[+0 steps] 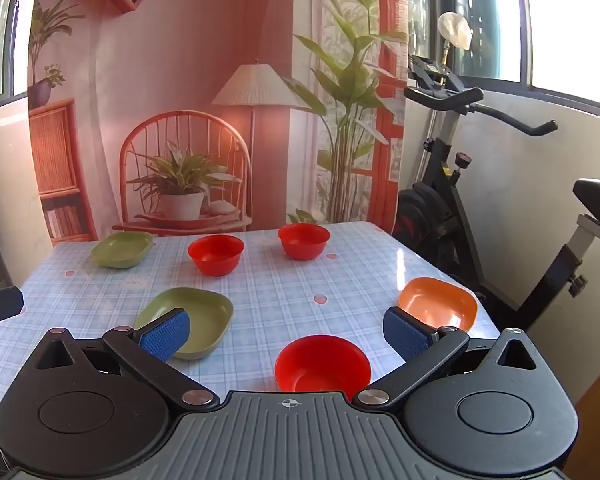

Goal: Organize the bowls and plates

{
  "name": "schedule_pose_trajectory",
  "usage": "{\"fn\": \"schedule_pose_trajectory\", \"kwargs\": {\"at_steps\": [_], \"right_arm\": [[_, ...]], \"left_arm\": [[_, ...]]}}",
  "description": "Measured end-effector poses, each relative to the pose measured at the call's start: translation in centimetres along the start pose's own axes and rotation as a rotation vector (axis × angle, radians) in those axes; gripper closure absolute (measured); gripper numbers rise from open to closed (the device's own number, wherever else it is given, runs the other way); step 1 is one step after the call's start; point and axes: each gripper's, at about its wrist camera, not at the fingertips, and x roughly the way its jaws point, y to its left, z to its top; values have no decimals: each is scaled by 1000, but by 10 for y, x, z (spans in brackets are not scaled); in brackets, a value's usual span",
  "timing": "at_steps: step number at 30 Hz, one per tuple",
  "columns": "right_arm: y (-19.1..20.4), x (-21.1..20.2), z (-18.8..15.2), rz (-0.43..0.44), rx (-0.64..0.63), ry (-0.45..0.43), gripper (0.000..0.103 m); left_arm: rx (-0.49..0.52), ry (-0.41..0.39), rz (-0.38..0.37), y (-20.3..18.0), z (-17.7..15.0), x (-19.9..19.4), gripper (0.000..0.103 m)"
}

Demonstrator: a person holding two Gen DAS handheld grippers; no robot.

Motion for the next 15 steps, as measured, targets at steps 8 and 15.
{"fn": "schedule_pose_trajectory", "kwargs": {"at_steps": [8, 15], "right_arm": [[0, 0, 0, 2, 3, 2, 0], [-1, 0, 0, 1, 3, 1, 0]], "left_arm": [[-2, -1, -1, 0, 0, 0, 4], [-2, -1, -2, 0, 0, 0, 4]]}}
